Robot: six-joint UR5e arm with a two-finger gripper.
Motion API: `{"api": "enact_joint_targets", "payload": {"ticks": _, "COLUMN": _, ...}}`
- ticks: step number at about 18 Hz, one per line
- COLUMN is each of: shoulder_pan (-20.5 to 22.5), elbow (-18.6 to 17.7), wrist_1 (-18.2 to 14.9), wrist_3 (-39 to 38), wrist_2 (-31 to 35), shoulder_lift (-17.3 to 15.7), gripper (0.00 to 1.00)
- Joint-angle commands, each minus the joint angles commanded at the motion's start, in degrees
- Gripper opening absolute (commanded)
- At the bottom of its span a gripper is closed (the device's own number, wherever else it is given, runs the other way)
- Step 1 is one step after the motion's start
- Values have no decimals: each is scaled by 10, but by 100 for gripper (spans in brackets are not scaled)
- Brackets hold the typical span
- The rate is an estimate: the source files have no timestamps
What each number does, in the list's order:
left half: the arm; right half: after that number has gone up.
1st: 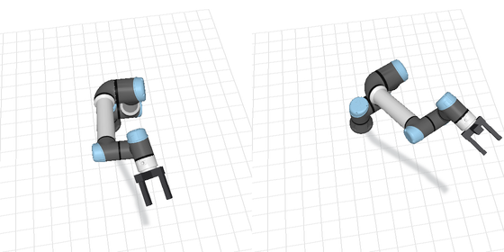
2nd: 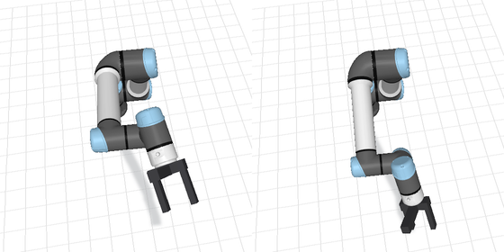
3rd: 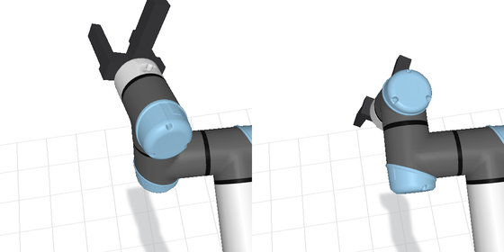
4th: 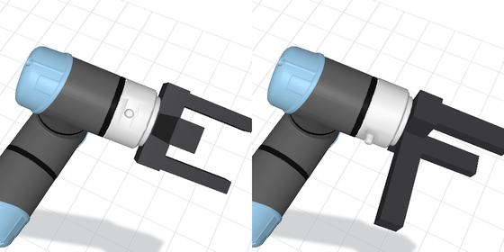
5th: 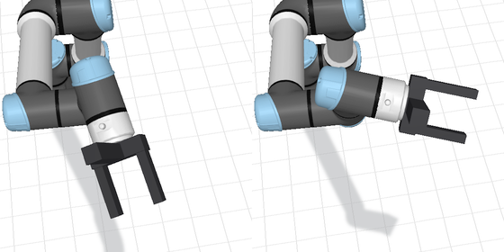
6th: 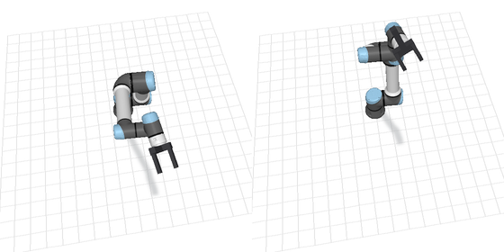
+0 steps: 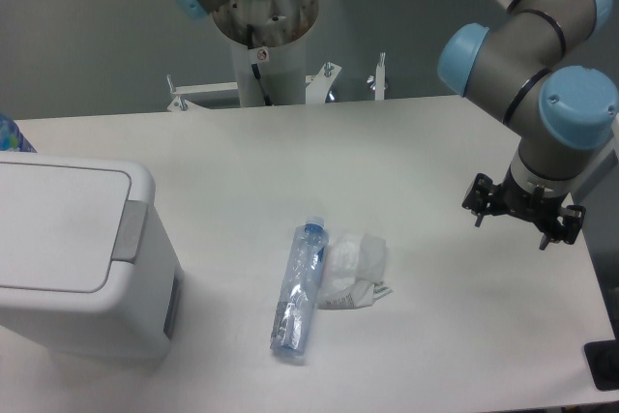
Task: Open the trash can
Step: 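Move the gripper from its start pose toward the white trash can, then move the open gripper over the trash can lid's edge and lower it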
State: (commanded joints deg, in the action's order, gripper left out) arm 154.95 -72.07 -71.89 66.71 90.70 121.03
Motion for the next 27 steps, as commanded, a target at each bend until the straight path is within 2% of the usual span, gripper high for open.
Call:
{"api": "enact_joint_targets", "payload": {"ticks": 5, "shoulder_pan": 0, "elbow": 0, "wrist_1": 1, "wrist_3": -8, "wrist_2": -6, "shoulder_lift": -1, "gripper": 100}}
{"api": "enact_joint_targets", "payload": {"ticks": 9, "shoulder_pan": -7, "elbow": 5, "wrist_1": 0, "wrist_3": -68, "wrist_2": -34, "shoulder_lift": -10, "gripper": 100}}
{"api": "enact_joint_targets", "payload": {"ticks": 14, "shoulder_pan": -55, "elbow": 25, "wrist_1": -16, "wrist_3": -134, "wrist_2": -47, "shoulder_lift": -23, "gripper": 100}}
{"api": "enact_joint_targets", "payload": {"ticks": 18, "shoulder_pan": -89, "elbow": 25, "wrist_1": -20, "wrist_3": -186, "wrist_2": -70, "shoulder_lift": -48, "gripper": 100}}
{"api": "enact_joint_targets", "payload": {"ticks": 25, "shoulder_pan": -154, "elbow": 26, "wrist_1": -18, "wrist_3": -300, "wrist_2": -83, "shoulder_lift": -72, "gripper": 100}}
{"api": "enact_joint_targets", "payload": {"ticks": 27, "shoulder_pan": -170, "elbow": 26, "wrist_1": -18, "wrist_3": -323, "wrist_2": -106, "shoulder_lift": -86, "gripper": 100}}
